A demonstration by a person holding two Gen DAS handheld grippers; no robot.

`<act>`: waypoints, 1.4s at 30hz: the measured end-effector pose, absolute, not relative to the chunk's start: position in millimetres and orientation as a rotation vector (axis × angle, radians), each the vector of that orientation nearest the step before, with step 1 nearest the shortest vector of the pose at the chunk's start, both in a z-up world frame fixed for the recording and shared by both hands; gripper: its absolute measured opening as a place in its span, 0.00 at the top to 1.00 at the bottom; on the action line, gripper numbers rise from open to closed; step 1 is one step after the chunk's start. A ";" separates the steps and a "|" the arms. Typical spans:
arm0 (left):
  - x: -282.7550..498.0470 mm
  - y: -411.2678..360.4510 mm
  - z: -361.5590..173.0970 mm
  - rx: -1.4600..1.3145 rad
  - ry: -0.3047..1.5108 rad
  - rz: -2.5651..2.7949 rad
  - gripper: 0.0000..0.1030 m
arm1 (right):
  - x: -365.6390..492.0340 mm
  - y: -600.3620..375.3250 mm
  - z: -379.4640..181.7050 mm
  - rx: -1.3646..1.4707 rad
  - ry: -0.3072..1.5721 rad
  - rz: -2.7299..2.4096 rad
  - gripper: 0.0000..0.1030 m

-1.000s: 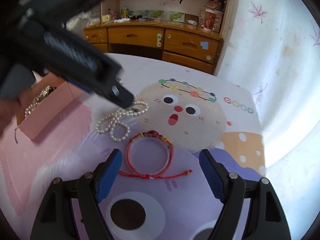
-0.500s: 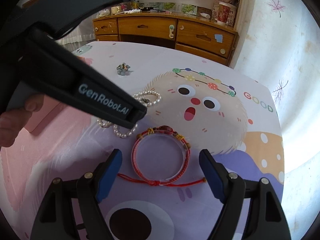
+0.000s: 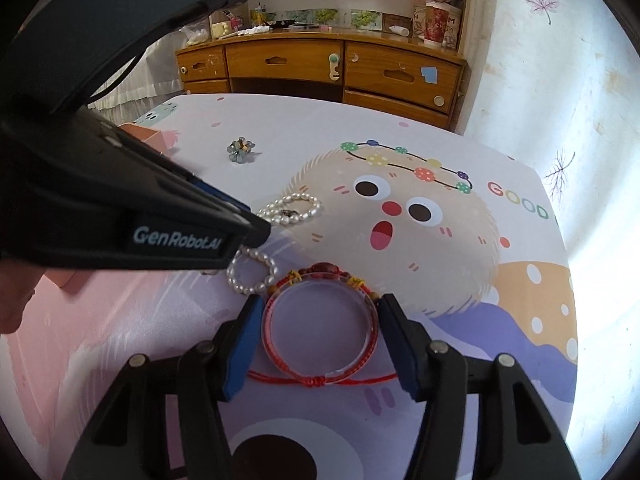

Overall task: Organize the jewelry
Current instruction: 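Carry the pearl necklace and red bracelet into the peach box and open both tools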

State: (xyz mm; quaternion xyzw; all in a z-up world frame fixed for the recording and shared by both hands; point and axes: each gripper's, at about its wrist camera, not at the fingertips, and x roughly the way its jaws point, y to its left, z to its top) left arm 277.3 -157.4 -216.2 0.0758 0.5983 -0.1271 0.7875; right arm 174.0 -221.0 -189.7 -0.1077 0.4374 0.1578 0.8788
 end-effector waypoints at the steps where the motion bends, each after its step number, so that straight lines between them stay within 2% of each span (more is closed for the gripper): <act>1: 275.6 -157.9 -216.0 0.161 1.296 -0.271 0.93 | 173.9 -220.5 -189.6 -0.224 0.915 0.329 0.43; 9: 266.5 -149.2 -212.1 0.064 1.338 -0.281 0.97 | 165.6 -213.9 -182.3 -0.215 0.924 0.393 0.43; 15: 264.6 -134.5 -191.7 0.054 1.303 -0.283 0.97 | 154.4 -206.0 -163.9 -0.228 0.899 0.403 0.43; 30: 239.1 -85.4 -75.5 0.016 1.174 -0.324 0.97 | 141.7 -201.5 -81.5 -0.115 0.785 0.326 0.43; 36: 228.5 -50.5 -43.2 -0.002 1.140 -0.279 0.97 | 142.6 -194.8 -46.4 -0.001 0.737 0.328 0.43; 42: 218.1 -6.8 -23.6 -0.052 1.082 -0.222 0.97 | 146.0 -189.1 -25.7 0.285 0.715 0.420 0.43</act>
